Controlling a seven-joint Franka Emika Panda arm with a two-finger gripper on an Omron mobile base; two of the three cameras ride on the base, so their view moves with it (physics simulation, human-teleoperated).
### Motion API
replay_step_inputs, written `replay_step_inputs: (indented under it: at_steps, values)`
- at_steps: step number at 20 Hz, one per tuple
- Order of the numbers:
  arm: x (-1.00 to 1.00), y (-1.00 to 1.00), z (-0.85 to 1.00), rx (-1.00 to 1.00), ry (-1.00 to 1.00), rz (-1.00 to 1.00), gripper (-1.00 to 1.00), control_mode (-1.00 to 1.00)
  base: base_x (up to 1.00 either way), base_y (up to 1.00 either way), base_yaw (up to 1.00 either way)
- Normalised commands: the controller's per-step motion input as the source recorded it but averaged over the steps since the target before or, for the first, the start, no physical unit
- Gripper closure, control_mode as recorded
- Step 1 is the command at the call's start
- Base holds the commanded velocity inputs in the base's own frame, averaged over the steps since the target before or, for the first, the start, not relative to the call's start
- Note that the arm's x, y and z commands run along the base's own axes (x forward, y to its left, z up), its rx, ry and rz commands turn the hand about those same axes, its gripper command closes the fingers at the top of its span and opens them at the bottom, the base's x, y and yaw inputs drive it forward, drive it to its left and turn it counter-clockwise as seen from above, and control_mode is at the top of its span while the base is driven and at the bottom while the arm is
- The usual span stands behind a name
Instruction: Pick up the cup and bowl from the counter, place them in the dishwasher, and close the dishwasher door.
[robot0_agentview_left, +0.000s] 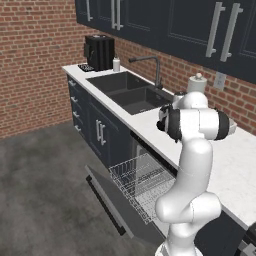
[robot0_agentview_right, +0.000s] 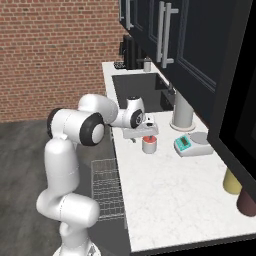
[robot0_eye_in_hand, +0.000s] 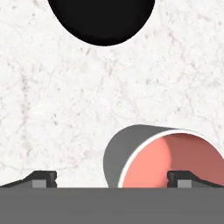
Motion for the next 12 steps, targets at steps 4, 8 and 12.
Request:
replay_step_inputs:
  at_steps: [4, 8, 12]
  values:
    - [0.0, 0.0, -0.3, 0.0, 0.07, 0.0, -1.0, -1.0, 0.0, 0.0, 0.0]
    - [0.0, 0.04, -0.26, 0.0, 0.04, 0.0, 1.0, -1.0, 0.0, 0.0, 0.0]
    - [-0.01, 0.13, -0.06, 0.0, 0.0, 0.0, 1.0, -1.0, 0.0, 0.0, 0.0]
